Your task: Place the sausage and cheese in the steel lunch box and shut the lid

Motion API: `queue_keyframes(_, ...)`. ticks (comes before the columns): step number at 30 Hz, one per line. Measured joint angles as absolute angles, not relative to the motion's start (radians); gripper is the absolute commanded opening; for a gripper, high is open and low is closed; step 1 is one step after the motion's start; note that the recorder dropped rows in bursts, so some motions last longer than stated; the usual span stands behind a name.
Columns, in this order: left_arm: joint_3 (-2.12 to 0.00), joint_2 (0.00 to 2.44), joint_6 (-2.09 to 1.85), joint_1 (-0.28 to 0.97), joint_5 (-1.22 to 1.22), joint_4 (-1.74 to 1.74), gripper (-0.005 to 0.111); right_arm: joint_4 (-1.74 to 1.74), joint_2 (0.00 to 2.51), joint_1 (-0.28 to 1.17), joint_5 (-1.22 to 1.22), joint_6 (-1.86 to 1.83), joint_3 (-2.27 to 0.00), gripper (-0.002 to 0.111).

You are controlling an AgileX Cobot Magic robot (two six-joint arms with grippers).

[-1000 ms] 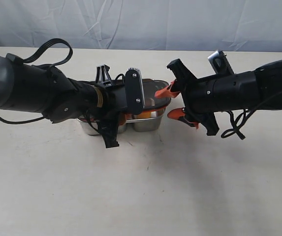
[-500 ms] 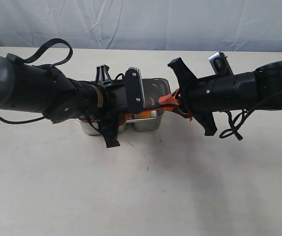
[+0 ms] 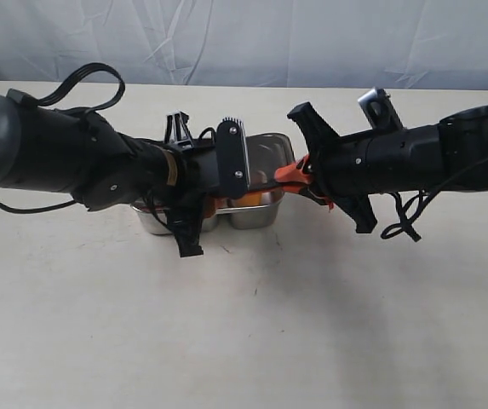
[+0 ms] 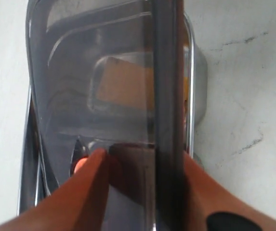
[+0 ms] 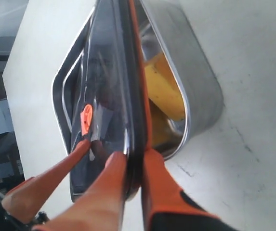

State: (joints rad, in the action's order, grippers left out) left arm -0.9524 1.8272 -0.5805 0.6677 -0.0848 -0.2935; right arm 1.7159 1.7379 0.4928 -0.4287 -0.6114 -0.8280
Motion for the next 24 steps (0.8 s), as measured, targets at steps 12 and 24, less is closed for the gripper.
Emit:
queue_keyframes(12,-0.918,1.697,-0.553,0.679,-0.366,-0.302,0.038,1.706,1.817,0.501,-0.424,-0.634,-0.832,-0.001)
queue_keyframes(24,-0.91,1.534,0.145,0.644,-0.388,-0.515,0.038,1.684,1.82,0.499,-0.436,-0.64,-0.836,-0.001)
